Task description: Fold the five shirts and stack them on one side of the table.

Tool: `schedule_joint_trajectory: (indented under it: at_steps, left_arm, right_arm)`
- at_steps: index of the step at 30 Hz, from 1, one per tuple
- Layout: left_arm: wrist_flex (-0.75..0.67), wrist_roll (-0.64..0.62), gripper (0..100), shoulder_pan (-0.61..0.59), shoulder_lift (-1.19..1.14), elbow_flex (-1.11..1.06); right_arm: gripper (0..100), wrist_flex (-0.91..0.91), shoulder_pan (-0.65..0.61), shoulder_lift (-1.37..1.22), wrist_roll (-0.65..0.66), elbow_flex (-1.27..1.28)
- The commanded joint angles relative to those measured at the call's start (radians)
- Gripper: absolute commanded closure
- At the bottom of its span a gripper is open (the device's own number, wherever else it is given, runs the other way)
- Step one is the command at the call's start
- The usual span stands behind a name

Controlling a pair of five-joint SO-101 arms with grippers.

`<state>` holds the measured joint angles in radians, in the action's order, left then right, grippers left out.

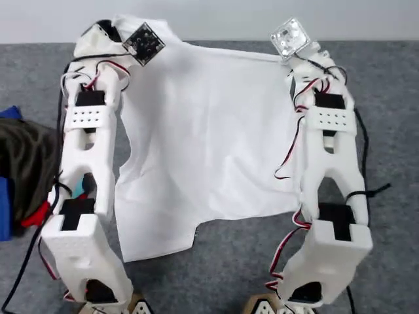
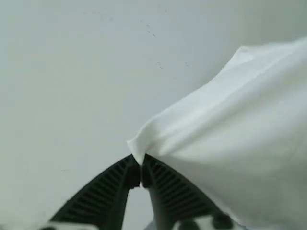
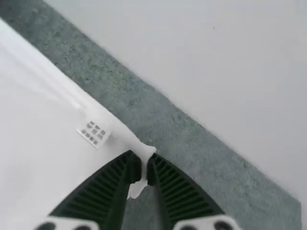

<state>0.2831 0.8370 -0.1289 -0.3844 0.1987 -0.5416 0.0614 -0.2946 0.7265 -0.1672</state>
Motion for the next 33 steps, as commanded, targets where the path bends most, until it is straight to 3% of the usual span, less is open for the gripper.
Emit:
schedule_joint_trajectory:
  at_steps: [1,13,24,29,33]
  left_arm:
    - [0.075,0.017,100,-0.003,0.127,0.05]
    - [0.095,0.014,100,0.032,0.6,0.125]
    - [0.112,0.034,100,0.061,0.717,0.358]
    - [0.284,0.087,100,0.071,0.76,0.375]
    - [0.545,0.086,100,0.098,0.783,0.375]
  right_arm:
    - [98.9,-0.14,0.012,0.111,0.012,-0.083]
    - [98.9,-0.521,0.015,0.426,0.011,-0.103]
    - [98.9,-0.75,0.013,0.68,0.034,-0.103]
    - [98.8,-0.839,0.007,0.704,0.048,-0.097]
    - [98.8,-0.905,0.005,0.71,0.052,-0.097]
